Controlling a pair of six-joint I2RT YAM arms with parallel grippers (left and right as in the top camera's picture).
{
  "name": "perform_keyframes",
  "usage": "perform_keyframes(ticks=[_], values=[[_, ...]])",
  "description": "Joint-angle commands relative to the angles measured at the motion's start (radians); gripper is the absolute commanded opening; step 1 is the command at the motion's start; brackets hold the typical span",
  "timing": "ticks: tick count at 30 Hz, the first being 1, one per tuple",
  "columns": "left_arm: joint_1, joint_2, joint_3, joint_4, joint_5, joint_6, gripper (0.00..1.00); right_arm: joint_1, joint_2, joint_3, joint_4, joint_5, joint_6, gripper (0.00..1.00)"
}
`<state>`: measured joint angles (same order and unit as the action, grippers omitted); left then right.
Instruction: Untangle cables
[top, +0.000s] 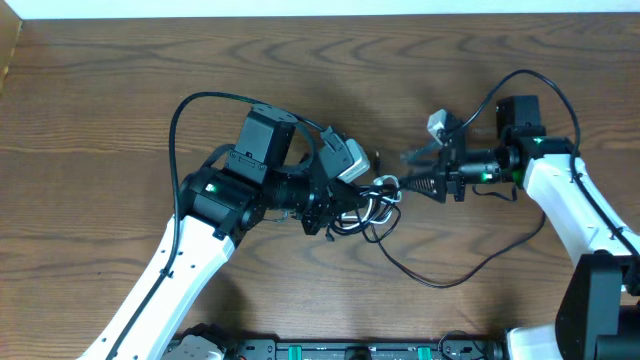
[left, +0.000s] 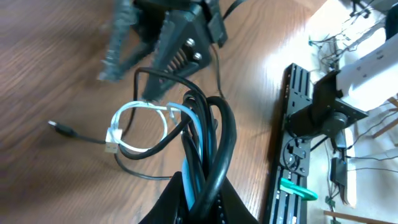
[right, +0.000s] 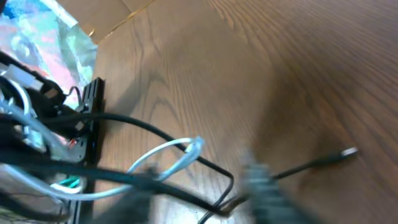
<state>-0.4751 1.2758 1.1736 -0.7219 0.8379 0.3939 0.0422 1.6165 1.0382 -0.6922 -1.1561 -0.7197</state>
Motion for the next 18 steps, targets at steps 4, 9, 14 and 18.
perform_keyframes(ticks=[4, 9, 14, 18], values=[[-0.002, 0.004, 0.023, 0.005, -0.145, 0.012, 0.08, 0.014, 0.005, -0.003, -0.007, -0.018, 0.002, 0.01], [-0.002, 0.004, 0.023, 0.005, -0.341, -0.083, 0.08, 0.014, 0.005, -0.003, -0.006, 0.112, 0.175, 0.01], [-0.002, 0.004, 0.023, 0.006, -0.521, -0.19, 0.45, 0.014, 0.005, -0.003, 0.001, 0.449, 0.505, 0.01], [-0.002, 0.003, 0.023, 0.008, -0.526, -0.19, 0.47, 0.013, 0.005, -0.003, -0.004, 0.718, 0.727, 0.01]])
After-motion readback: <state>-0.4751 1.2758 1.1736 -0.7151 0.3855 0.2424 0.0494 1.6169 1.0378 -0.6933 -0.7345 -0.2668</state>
